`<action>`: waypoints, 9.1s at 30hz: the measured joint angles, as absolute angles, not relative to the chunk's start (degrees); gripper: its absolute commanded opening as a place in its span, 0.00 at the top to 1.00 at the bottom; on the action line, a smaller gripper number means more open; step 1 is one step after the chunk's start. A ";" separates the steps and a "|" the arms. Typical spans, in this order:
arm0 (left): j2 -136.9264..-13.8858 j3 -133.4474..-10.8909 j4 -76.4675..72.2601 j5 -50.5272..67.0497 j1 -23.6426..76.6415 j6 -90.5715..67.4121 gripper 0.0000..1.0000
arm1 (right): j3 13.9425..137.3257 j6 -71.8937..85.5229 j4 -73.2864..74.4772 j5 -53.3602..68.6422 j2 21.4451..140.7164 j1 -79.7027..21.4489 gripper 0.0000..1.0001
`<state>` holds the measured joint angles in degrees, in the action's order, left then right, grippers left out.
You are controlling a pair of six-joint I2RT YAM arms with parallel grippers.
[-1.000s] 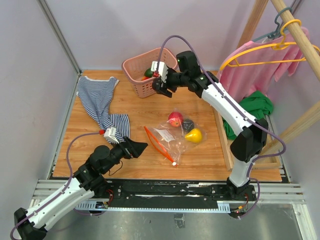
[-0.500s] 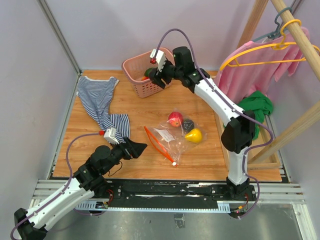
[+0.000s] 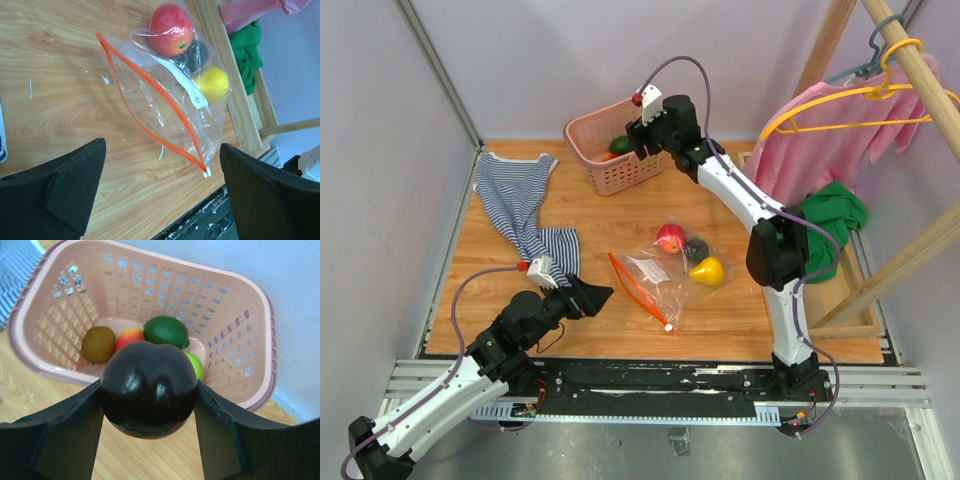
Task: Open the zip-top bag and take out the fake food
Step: Place the fake fruit in the bin, then pick up the fake fruit from the zipper food storage bag.
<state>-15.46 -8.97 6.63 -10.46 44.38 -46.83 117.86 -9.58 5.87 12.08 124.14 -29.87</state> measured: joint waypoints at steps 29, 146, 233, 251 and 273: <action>-20.47 -8.97 5.56 -10.61 44.38 -47.22 0.01 | 123.50 -0.47 -1.32 0.10 132.68 -29.87 0.02; -77.97 -8.97 -51.22 5.72 41.50 -47.68 0.43 | 82.39 -97.60 52.86 35.53 111.28 -31.07 0.89; -66.94 -8.56 -43.16 12.05 39.07 -50.02 0.64 | 66.00 -70.91 32.80 34.28 101.75 -35.16 0.94; -40.34 -8.80 -17.96 7.77 38.89 -48.45 0.66 | 66.02 -69.36 34.50 39.68 89.49 -33.19 0.35; -35.46 -16.56 -15.94 9.63 38.79 -50.96 0.66 | 69.95 -65.67 39.55 52.71 78.56 -33.08 0.11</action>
<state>-35.46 -16.56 -15.94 9.63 38.79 -50.96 69.95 -65.67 39.55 52.71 78.56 -33.08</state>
